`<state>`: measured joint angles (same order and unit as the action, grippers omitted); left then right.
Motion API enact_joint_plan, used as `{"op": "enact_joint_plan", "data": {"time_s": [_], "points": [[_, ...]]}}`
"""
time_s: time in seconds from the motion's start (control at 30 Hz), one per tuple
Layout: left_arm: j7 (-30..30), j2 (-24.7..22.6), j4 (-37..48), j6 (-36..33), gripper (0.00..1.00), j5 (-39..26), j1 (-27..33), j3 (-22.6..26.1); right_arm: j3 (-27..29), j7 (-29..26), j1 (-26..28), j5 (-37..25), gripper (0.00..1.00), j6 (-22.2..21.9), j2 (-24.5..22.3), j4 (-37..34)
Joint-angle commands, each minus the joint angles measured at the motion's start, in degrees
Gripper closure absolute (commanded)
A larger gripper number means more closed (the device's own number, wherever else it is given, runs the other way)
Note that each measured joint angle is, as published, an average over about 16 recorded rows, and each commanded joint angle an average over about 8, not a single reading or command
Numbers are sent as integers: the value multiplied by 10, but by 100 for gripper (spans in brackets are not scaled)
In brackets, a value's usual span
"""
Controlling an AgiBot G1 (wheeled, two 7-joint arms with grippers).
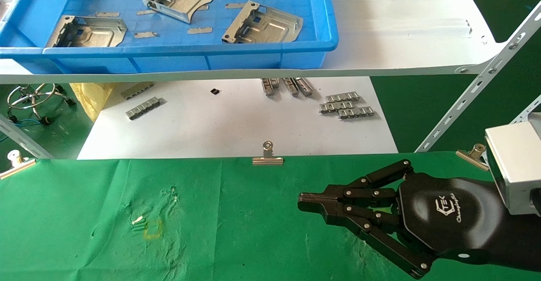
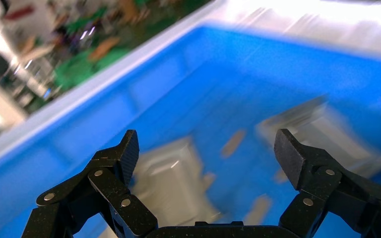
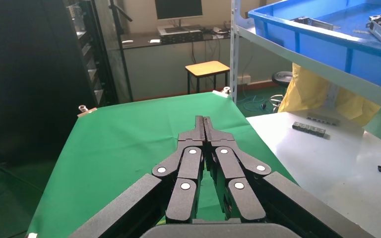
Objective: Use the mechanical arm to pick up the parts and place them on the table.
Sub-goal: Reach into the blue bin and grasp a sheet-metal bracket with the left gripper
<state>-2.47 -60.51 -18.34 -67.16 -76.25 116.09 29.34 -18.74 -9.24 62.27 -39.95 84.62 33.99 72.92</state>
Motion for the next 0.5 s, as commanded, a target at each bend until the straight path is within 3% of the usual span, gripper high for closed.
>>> {"op": "enact_joint_plan", "data": {"time_s": [0.03, 0.1, 0.13, 0.37, 0.4, 0.5], "points": [[8, -22, 48, 38, 0, -27, 22, 13, 0, 0, 0, 0, 100, 0, 0, 0], [11, -36, 79, 60, 0, -40, 33, 20, 0, 0, 0, 0, 100, 0, 0, 0], [12, -41, 92, 69, 6, -45, 37, 23, 0, 0, 0, 0, 100, 0, 0, 0], [21, -68, 148, 100, 93, -66, 45, 36, 0, 0, 0, 0, 100, 0, 0, 0], [22, -70, 153, 103, 100, -67, 45, 37, 0, 0, 0, 0, 100, 0, 0, 0], [24, -74, 163, 114, 100, -66, 44, 36, 0, 0, 0, 0, 100, 0, 0, 0]]}}
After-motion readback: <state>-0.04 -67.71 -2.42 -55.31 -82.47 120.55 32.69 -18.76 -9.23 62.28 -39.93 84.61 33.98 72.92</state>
